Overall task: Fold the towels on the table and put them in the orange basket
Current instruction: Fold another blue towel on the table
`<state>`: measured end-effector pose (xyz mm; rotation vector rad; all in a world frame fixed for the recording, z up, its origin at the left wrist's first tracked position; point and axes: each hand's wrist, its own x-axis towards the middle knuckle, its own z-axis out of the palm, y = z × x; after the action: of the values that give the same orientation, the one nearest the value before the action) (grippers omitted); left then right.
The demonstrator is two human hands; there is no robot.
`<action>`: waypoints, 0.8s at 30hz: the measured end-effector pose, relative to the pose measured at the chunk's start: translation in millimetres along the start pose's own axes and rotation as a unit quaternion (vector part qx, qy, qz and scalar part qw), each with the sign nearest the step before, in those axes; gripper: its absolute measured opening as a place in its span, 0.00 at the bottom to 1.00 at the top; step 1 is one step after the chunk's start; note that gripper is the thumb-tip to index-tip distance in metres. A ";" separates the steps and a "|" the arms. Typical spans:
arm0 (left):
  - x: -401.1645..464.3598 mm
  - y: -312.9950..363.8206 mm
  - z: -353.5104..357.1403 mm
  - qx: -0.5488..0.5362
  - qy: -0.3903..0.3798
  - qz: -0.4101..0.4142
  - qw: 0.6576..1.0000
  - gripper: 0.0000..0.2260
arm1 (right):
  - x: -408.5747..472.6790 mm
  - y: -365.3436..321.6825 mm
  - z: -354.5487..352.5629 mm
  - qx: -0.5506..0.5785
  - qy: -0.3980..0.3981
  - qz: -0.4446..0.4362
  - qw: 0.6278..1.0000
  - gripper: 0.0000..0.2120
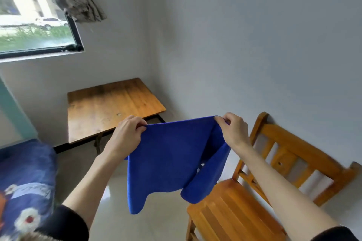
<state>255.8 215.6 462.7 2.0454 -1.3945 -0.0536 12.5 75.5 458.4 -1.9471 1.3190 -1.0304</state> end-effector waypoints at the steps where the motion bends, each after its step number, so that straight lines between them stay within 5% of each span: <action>1: 6.8 -16.4 -6.9 0.002 0.014 -0.021 1.000 0.07 | 13.0 -7.0 17.4 0.000 -0.025 -0.004 1.000 0.16; 9: 78.8 -133.0 -41.4 0.041 0.096 -0.141 0.985 0.06 | 123.1 -45.7 152.7 0.031 -0.189 -0.015 0.981 0.08; 13: 116.8 -178.5 -45.7 0.063 0.113 -0.171 0.977 0.07 | 171.6 -60.1 219.0 0.048 -0.172 -0.025 0.984 0.08; 18: 153.2 -228.5 -49.7 0.047 0.156 -0.226 0.960 0.04 | 221.9 -72.8 289.4 0.016 -0.122 -0.002 0.992 0.22; 24: 203.6 -295.5 -48.9 0.018 0.164 -0.272 0.948 0.06 | 277.4 -91.1 361.8 -0.041 -0.112 -0.045 0.992 0.23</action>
<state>604.1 132.5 408.3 2.2861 -0.6116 0.0769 422.0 -139.7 411.7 -2.1311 1.1756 -0.7808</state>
